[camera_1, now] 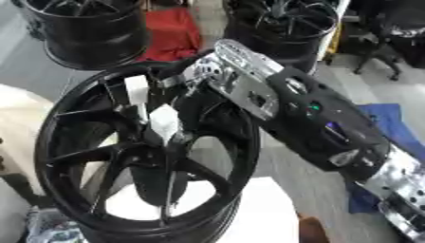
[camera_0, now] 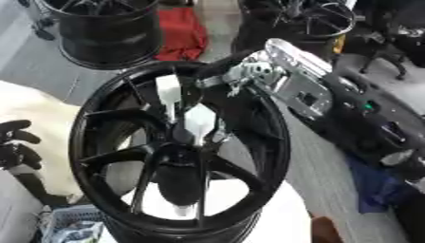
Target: Pull the pin out of the wheel hub.
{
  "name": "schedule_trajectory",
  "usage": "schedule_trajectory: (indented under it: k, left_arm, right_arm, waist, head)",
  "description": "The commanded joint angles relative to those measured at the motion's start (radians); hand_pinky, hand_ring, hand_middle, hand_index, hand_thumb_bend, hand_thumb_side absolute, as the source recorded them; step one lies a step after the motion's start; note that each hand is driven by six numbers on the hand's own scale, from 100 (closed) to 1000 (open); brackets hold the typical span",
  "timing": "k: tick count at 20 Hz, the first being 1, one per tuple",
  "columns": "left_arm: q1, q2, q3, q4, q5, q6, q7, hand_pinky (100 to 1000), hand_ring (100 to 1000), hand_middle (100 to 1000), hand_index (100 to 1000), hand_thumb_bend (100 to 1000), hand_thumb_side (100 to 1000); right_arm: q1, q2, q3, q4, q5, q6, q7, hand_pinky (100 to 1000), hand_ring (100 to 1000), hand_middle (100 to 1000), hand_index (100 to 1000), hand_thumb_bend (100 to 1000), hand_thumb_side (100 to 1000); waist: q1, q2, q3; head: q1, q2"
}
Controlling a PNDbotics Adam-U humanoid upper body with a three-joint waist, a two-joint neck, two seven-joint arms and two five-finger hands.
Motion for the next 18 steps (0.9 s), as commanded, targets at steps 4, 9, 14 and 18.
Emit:
schedule_trajectory:
  k: [4, 9, 14, 18]
  left_arm:
    - [-0.012, 0.006, 0.004, -0.021, 0.005, 0.008, -0.003, 581, 573, 651, 863, 100, 898]
    - [-0.011, 0.006, 0.004, -0.020, 0.004, 0.007, -0.003, 581, 573, 651, 863, 100, 898]
    - [-0.012, 0.006, 0.005, -0.019, 0.004, 0.005, -0.003, 581, 572, 650, 863, 100, 898]
    - [-0.012, 0.006, 0.004, -0.019, 0.004, 0.005, -0.003, 581, 572, 650, 863, 100, 898]
  right_arm:
    - [-0.011, 0.004, -0.017, 0.013, 0.029, -0.019, 0.000, 952, 899, 784, 846, 513, 288]
    - [-0.010, 0.009, -0.029, 0.015, 0.047, -0.025, 0.000, 944, 882, 752, 814, 487, 257]
    - [-0.011, 0.014, -0.038, 0.006, 0.058, -0.030, 0.000, 933, 858, 701, 768, 452, 227]
    - [-0.012, 0.017, -0.043, -0.003, 0.064, -0.031, 0.000, 926, 842, 662, 736, 431, 215]
  waist:
    - [0.009, -0.005, 0.002]
    - [0.010, -0.004, 0.002]
    - [0.010, -0.004, 0.002]
    - [0.010, -0.004, 0.002]
  head:
    - [-0.004, -0.009]
    - [-0.004, -0.008]
    - [-0.004, -0.008]
    - [-0.005, -0.008]
